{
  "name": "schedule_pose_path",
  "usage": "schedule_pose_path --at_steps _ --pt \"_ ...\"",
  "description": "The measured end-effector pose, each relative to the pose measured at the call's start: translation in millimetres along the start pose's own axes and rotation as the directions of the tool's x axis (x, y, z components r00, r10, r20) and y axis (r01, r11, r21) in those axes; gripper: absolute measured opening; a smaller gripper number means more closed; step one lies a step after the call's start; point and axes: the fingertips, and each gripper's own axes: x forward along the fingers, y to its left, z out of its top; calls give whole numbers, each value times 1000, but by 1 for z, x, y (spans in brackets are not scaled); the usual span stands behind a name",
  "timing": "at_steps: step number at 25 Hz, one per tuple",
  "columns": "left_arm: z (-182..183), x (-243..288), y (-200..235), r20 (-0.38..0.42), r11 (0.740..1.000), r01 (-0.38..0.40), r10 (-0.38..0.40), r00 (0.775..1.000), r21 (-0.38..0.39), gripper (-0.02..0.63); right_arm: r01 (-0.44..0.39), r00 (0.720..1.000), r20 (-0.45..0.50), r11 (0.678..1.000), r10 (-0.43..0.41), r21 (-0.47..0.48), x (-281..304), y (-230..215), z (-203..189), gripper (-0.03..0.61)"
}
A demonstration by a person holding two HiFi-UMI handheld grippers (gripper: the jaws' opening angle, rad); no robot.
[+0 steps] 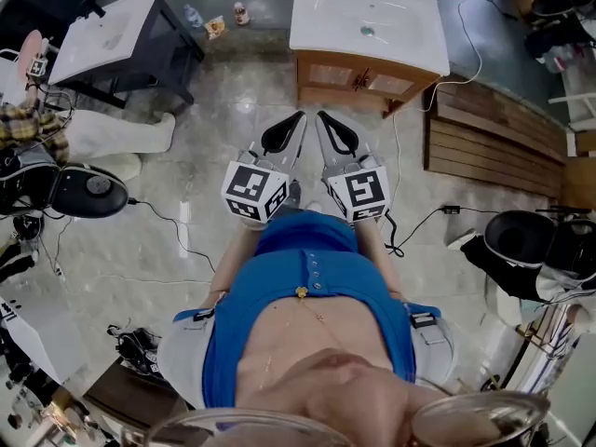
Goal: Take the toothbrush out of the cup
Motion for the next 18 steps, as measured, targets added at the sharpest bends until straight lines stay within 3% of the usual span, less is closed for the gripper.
schedule_pose_path --at_steps 10,18 --pt "21 64 46 -15 996 91 -91 996 22 2 56 998 10 998 -56 -4 67 -43 10 3" --pt "36 80 86 2 991 126 -126 992 34 2 71 997 7 997 -71 -14 117 -50 14 3"
